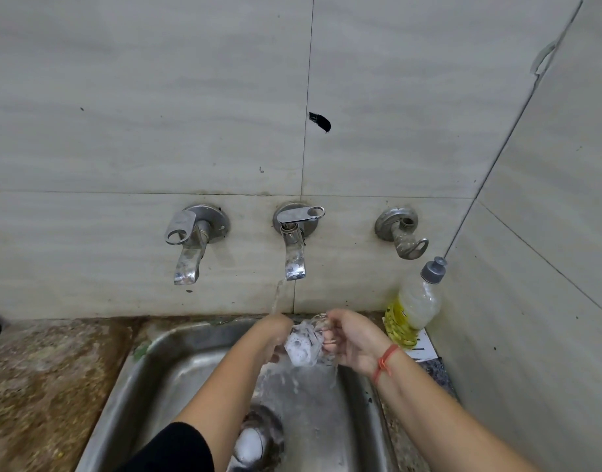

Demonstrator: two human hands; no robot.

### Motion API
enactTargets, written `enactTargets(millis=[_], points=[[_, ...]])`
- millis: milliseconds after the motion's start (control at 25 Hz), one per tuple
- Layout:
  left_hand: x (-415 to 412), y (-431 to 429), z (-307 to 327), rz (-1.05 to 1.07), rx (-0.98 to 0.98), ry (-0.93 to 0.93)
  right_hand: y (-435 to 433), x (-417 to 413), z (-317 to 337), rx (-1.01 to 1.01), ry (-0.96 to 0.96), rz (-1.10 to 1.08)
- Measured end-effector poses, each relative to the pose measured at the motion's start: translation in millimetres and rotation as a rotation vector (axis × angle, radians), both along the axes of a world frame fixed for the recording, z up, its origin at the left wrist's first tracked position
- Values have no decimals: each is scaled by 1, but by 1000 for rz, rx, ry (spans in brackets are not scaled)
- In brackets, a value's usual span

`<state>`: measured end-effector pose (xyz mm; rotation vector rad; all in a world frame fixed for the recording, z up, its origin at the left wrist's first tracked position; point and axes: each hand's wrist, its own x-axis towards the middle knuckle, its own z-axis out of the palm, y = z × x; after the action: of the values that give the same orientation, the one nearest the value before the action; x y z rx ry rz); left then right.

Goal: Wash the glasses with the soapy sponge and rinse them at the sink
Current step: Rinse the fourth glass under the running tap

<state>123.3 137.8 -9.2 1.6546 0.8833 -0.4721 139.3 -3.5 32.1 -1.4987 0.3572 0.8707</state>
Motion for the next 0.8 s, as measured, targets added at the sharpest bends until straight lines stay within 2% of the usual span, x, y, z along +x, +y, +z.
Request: enactTargets(millis=[160,400,600,720,800], points=[[-9,14,3,68,-59,-3,17,-2,-3,-6,42,-15],[-4,31,3,240,-223,-169,39,-3,-5,35,71,-96],[3,17,3,311,-247,-181,32,-1,-5,31,40,-168],[25,10,-24,360,-415,-126,18,4,-4,32,31,-211],[31,2,-24,491,-559,-142,11,6,-6,39,28,-223]])
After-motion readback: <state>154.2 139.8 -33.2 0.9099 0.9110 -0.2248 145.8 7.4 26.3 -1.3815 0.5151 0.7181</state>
